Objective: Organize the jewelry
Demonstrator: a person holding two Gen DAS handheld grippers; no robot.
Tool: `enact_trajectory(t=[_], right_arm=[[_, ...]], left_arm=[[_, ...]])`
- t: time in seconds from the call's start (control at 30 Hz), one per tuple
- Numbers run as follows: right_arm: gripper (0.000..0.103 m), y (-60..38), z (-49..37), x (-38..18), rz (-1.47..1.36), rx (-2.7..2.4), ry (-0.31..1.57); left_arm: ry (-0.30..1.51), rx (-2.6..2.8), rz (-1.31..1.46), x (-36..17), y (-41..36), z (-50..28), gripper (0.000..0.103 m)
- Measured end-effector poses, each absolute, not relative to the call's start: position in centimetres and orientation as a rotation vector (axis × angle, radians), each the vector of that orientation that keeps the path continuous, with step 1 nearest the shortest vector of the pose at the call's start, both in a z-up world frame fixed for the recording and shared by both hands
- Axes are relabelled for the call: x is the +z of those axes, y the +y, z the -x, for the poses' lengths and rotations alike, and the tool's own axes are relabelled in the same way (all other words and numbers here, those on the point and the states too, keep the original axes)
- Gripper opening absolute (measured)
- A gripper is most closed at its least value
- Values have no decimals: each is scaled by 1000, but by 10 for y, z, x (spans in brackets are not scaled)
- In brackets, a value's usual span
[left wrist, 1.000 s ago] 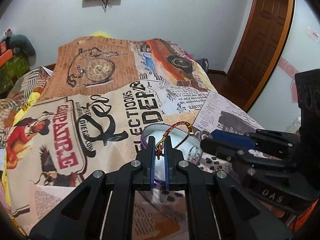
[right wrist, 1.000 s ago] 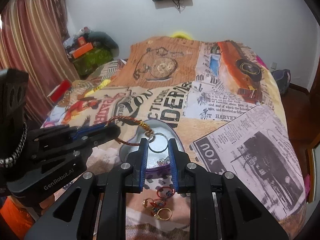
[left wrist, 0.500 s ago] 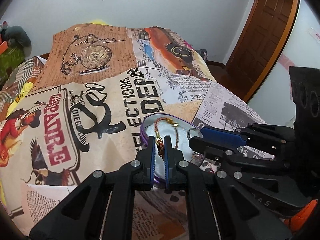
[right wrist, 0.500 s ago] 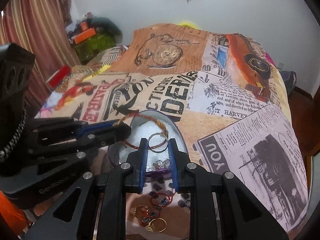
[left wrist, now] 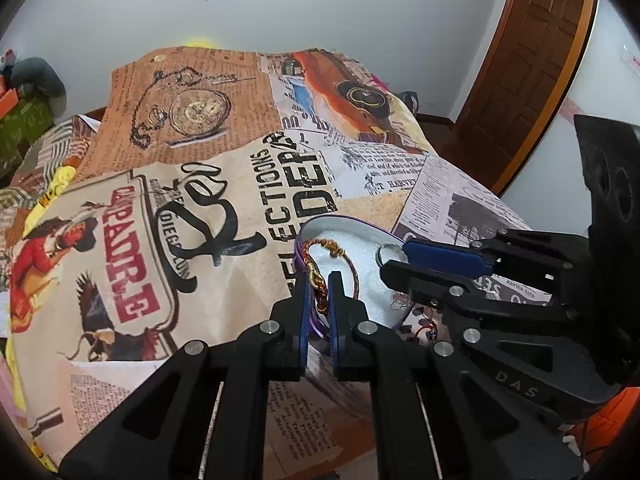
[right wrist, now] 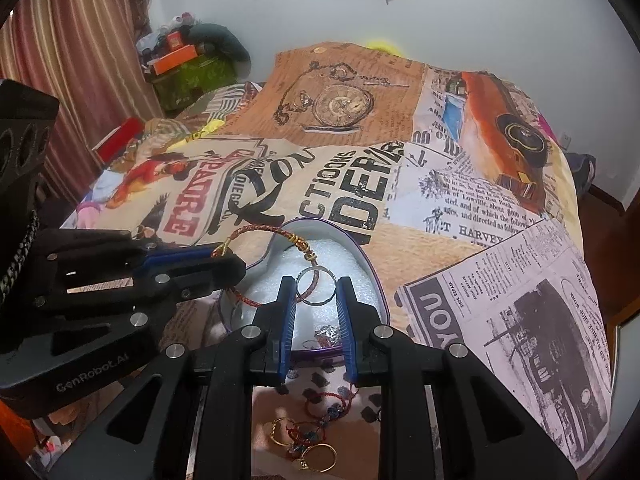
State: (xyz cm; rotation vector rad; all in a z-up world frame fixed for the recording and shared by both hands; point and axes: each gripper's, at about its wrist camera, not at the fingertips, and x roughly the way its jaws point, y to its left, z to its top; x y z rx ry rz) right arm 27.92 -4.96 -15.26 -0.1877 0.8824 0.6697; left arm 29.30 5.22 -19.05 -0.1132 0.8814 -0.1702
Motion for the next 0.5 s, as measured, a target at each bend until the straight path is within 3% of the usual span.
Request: enact_trajectory(t=[0.4, 0.5], right_arm=[[21, -50, -270, -141, 223, 628, 852], [21, -56, -268, -135, 209, 616, 847]], left_arm=[[839, -141, 80, -171, 51, -278, 11], [819, -123, 73, -163, 52, -272, 17]])
